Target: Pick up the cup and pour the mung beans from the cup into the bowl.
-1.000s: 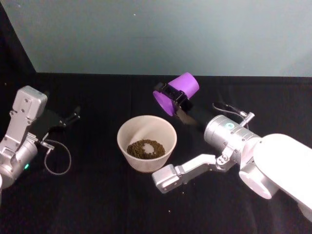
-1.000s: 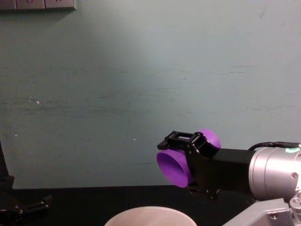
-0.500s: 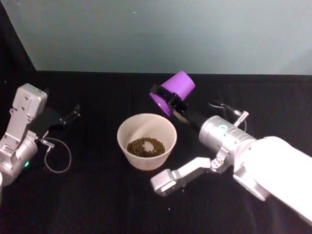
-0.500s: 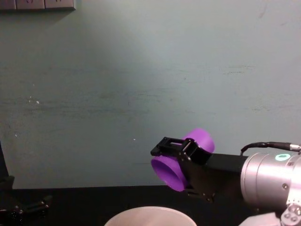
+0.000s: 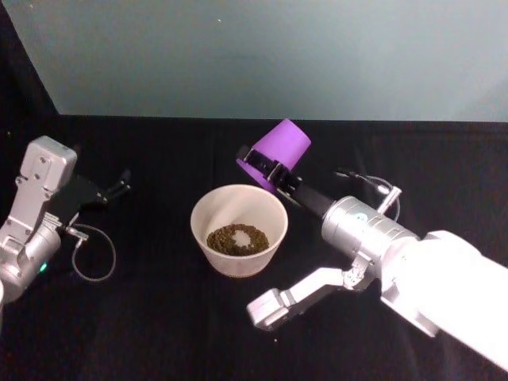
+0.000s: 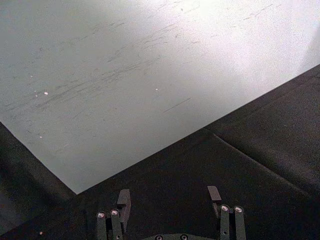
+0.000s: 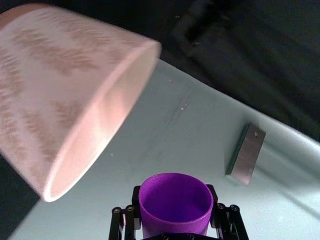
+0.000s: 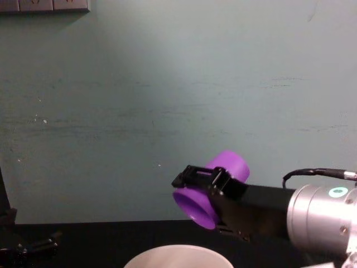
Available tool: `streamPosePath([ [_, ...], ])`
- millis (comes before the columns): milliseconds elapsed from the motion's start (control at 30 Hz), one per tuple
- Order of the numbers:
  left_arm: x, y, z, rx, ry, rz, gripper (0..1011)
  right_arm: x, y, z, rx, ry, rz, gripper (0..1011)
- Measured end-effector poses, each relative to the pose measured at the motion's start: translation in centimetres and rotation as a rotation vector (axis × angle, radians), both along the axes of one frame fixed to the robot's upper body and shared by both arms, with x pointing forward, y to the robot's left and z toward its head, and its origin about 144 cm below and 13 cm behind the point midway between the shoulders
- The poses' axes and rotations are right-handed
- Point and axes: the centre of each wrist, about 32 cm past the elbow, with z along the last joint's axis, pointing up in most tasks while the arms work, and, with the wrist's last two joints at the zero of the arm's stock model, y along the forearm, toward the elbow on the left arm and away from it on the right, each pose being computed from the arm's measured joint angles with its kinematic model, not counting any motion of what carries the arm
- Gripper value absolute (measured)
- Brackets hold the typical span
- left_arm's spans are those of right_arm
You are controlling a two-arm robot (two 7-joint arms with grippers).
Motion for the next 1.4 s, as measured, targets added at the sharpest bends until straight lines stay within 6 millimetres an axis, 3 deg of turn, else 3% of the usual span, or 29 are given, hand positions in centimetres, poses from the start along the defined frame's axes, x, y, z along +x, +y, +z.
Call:
streamPosePath([
  [267,0.0,0.0,0.0,0.000,0.000,0.000,1000,0.8,-2.3,0.4,0.302,0.228,0.003,746],
  [633,0.0,0.0,0.0,0.000,0.000,0.000,1000,3.0,-6.9,-1.0,0.748,0.573,0.038,746],
  [833,0.0,0.0,0.0,0.000,0.000,0.000,1000,3.9,-9.1,-3.0,0.978,0.749,0.084,746],
  [1100,0.0,0.0,0.0,0.000,0.000,0.000,1000,4.3,-10.5,-5.9,1.255,0.949,0.079,746],
  [1400,0.0,0.0,0.0,0.000,0.000,0.000,1000,4.2,-10.8,-8.2,1.479,1.128,0.054,746],
])
